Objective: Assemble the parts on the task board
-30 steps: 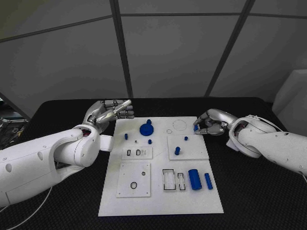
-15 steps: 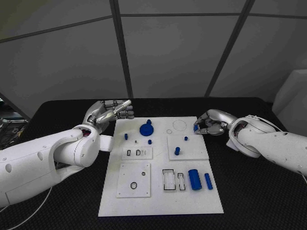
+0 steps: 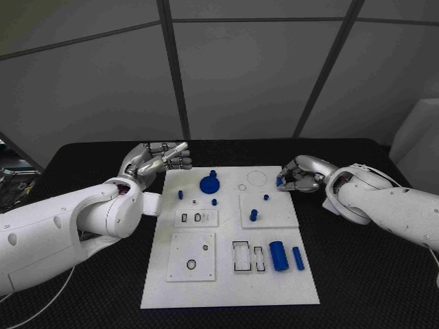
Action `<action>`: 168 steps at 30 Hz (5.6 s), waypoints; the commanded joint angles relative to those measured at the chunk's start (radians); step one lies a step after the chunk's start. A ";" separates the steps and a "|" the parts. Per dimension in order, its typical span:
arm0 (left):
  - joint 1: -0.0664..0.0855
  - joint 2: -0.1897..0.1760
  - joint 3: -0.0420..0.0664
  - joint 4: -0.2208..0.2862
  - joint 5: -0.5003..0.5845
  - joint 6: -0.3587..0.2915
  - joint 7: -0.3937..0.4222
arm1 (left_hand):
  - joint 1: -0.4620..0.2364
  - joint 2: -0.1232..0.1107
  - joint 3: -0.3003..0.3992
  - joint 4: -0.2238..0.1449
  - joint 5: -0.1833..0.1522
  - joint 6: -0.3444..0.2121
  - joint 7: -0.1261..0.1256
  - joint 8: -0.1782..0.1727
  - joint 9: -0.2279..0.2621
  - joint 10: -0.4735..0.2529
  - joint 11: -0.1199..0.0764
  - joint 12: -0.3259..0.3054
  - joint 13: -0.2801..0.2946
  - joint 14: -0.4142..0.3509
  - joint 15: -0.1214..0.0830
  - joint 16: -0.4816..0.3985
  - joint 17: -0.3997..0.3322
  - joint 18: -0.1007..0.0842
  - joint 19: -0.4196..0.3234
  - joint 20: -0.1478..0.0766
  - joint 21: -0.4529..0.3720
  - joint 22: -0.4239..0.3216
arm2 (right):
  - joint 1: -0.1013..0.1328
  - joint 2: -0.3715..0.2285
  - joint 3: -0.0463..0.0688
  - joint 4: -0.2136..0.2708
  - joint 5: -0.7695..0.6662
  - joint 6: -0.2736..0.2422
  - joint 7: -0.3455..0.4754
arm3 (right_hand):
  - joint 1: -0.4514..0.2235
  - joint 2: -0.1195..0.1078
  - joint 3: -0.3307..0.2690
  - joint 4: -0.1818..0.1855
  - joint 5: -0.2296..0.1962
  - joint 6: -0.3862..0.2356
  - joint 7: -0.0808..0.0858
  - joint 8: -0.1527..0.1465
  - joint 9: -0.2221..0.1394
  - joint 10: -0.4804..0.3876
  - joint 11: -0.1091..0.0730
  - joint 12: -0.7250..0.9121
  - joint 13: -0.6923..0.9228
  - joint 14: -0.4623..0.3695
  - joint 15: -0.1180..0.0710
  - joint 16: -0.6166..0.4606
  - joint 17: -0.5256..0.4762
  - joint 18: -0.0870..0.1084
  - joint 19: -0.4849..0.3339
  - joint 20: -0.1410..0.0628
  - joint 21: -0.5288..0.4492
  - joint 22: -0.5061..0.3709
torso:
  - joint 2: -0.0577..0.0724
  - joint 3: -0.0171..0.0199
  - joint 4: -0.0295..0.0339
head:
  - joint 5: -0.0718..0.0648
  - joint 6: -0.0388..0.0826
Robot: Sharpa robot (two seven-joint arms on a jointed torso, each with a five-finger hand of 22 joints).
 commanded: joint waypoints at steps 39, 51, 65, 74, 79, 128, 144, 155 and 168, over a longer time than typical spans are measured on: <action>0.002 0.011 0.001 -0.032 -0.004 0.015 -0.005 | 0.002 0.007 -0.002 -0.007 -0.003 -0.002 0.007 -0.007 -0.001 0.000 0.006 -0.006 0.000 0.000 0.002 -0.006 0.001 -0.015 -0.008 0.000 0.007 0.001 | -0.012 0.085 0.003 0.332 -0.089 -0.159 -0.172 | -0.015 0.026 0.020 0.006 0.038 0.048 -0.012 0.007 0.005 0.069 -0.017 0.017 0.219 0.104 -0.013 0.005 0.264 -0.015 0.085 -0.017 0.015 0.231 | -0.024 -0.0019 0.0028 | 0.045 -0.029; 0.002 0.018 0.001 -0.036 -0.004 0.016 -0.007 | 0.001 0.007 -0.001 -0.007 -0.003 -0.001 0.007 -0.007 0.000 0.000 0.006 -0.006 0.000 0.000 0.002 -0.006 0.002 -0.015 -0.008 0.000 0.008 0.001 | -0.049 0.186 0.001 0.310 -0.246 -0.128 -0.244 | -0.014 0.025 0.021 0.005 0.036 0.047 -0.012 0.006 0.005 0.068 -0.017 0.017 0.219 0.104 -0.013 0.005 0.264 -0.017 0.089 -0.017 0.018 0.236 | -0.023 -0.0017 0.0015 | 0.059 -0.039; 0.003 0.023 0.001 -0.036 -0.004 0.017 -0.009 | 0.000 0.006 -0.001 -0.007 -0.003 -0.001 0.007 -0.007 0.000 0.001 0.006 -0.006 0.001 0.000 0.002 -0.007 0.002 -0.015 -0.009 0.000 0.008 0.001 | -0.064 0.240 -0.026 0.269 -0.306 -0.094 -0.289 | -0.016 0.024 0.022 0.005 0.033 0.046 -0.011 0.004 0.004 0.068 -0.017 0.017 0.219 0.104 -0.013 0.005 0.264 -0.017 0.090 -0.018 0.018 0.238 | -0.022 -0.0013 0.0033 | 0.061 -0.044; 0.003 0.025 0.001 -0.037 -0.004 0.019 -0.014 | -0.002 0.006 -0.002 -0.007 -0.003 -0.001 0.007 -0.007 0.000 0.001 0.005 -0.005 0.001 0.000 0.002 -0.007 0.002 -0.015 -0.009 0.000 0.008 0.002 | -0.077 0.259 -0.029 0.258 -0.325 -0.074 -0.300 | -0.016 0.023 0.022 0.005 0.032 0.046 -0.011 0.003 0.004 0.068 -0.017 0.016 0.218 0.104 -0.013 0.005 0.264 -0.017 0.090 -0.018 0.019 0.239 | -0.023 -0.0009 0.0026 | 0.061 -0.047; 0.003 0.025 0.001 -0.038 -0.004 0.020 -0.016 | -0.002 0.006 -0.002 -0.006 -0.003 -0.001 0.007 -0.007 0.000 0.001 0.005 -0.005 0.001 0.000 0.002 -0.007 0.002 -0.015 -0.010 0.000 0.008 0.002 | -0.080 0.267 -0.030 0.253 -0.327 -0.071 -0.299 | -0.017 0.022 0.022 0.004 0.032 0.045 -0.011 0.003 0.004 0.068 -0.017 0.016 0.218 0.104 -0.013 0.005 0.264 -0.017 0.090 -0.018 0.019 0.239 | -0.023 -0.0008 0.0025 | 0.064 -0.051; 0.003 0.023 0.001 -0.037 -0.004 0.023 -0.019 | -0.005 0.006 -0.002 -0.006 -0.004 0.000 0.007 -0.007 0.000 0.002 0.005 -0.006 0.001 -0.001 0.002 -0.008 0.003 -0.015 -0.012 0.001 0.008 0.002 | -0.088 0.271 -0.030 0.256 -0.345 -0.095 -0.308 | -0.036 0.005 0.018 0.007 0.033 0.034 -0.005 -0.012 0.001 0.062 -0.012 0.011 0.213 0.104 -0.009 0.005 0.264 -0.017 0.090 -0.016 0.019 0.238 | -0.024 -0.0014 0.0017 | 0.072 -0.057; 0.003 0.020 0.001 -0.040 -0.004 0.027 -0.022 | -0.005 0.006 -0.001 -0.007 -0.003 0.000 0.006 -0.007 0.000 0.002 0.005 -0.006 0.001 -0.001 0.002 -0.009 0.003 -0.015 -0.013 0.001 0.008 0.002 | -0.094 0.223 -0.028 0.341 -0.402 -0.056 -0.370 | -0.038 0.006 0.021 0.007 0.037 0.041 -0.007 -0.010 0.002 0.065 -0.012 0.014 0.216 0.104 -0.009 0.005 0.264 -0.018 0.093 -0.015 0.021 0.244 | -0.025 -0.0020 0.0003 | 0.072 -0.054; 0.003 0.019 0.001 -0.040 -0.004 0.028 -0.024 | -0.005 0.006 -0.001 -0.007 -0.003 0.000 0.006 -0.007 0.000 0.002 0.005 -0.006 0.001 -0.001 0.002 -0.009 0.003 -0.015 -0.013 0.001 0.008 0.002 | -0.075 0.219 -0.028 0.372 -0.490 0.013 -0.450 | -0.043 0.003 0.020 0.009 0.036 0.046 -0.009 -0.009 0.003 0.066 -0.013 0.014 0.217 0.104 -0.010 0.005 0.264 -0.020 0.098 -0.015 0.025 0.251 | -0.025 -0.0031 0.0021 | 0.069 -0.051; 0.003 0.018 0.001 -0.041 -0.004 0.029 -0.026 | -0.005 0.006 -0.001 -0.007 -0.003 0.000 0.006 -0.007 0.000 0.002 0.005 -0.006 0.001 -0.001 0.002 -0.009 0.003 -0.015 -0.013 0.001 0.008 0.002 | -0.050 0.251 -0.028 0.373 -0.616 0.046 -0.543 | -0.046 0.000 0.020 0.009 0.037 0.049 -0.013 -0.009 0.004 0.070 -0.016 0.018 0.221 0.104 -0.013 0.005 0.264 -0.021 0.100 -0.017 0.026 0.254 | -0.024 -0.0028 0.0025 | 0.068 -0.050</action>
